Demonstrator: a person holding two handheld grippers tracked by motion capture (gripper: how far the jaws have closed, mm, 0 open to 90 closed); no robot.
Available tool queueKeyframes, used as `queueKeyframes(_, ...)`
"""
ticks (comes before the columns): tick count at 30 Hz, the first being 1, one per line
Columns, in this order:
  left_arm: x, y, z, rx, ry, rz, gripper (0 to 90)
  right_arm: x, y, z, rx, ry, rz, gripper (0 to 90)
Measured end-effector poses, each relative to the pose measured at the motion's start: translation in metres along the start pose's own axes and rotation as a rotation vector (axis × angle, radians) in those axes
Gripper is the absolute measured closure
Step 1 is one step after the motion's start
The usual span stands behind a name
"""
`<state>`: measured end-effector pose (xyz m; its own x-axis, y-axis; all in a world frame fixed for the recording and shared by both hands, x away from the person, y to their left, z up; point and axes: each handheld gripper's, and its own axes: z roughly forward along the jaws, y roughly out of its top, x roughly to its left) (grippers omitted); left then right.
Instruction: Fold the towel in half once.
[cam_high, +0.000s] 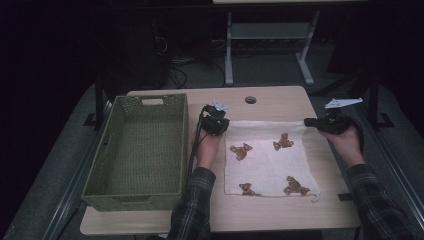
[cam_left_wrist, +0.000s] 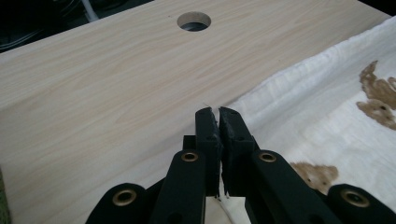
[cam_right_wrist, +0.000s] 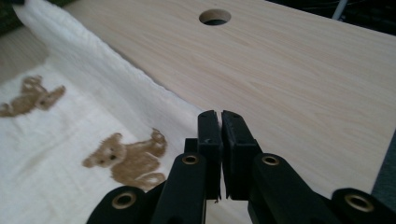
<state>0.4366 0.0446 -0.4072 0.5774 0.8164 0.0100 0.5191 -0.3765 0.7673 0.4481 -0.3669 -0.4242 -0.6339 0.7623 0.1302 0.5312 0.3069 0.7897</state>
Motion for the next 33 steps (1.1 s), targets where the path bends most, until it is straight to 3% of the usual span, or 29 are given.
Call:
queueKeyframes(7,-0.006,-0.011,-0.011,-0.014,0.004,0.006,86.8,0.011,-0.013,-0.009,-0.006,0.001,0.001,86.9)
queueKeyframes(17,-0.016,-0.033,-0.028,-0.042,-0.021,-0.014,86.9,0.031,-0.032,-0.026,-0.027,0.005,-0.041,86.7)
queueKeyframes(26,-0.028,-0.047,-0.04,-0.008,-0.018,0.012,86.9,0.054,-0.049,-0.041,0.003,0.008,-0.089,86.7)
queueKeyframes(33,-0.043,-0.058,-0.052,0.017,-0.033,0.025,86.9,0.065,-0.061,-0.053,0.005,0.011,-0.092,86.8)
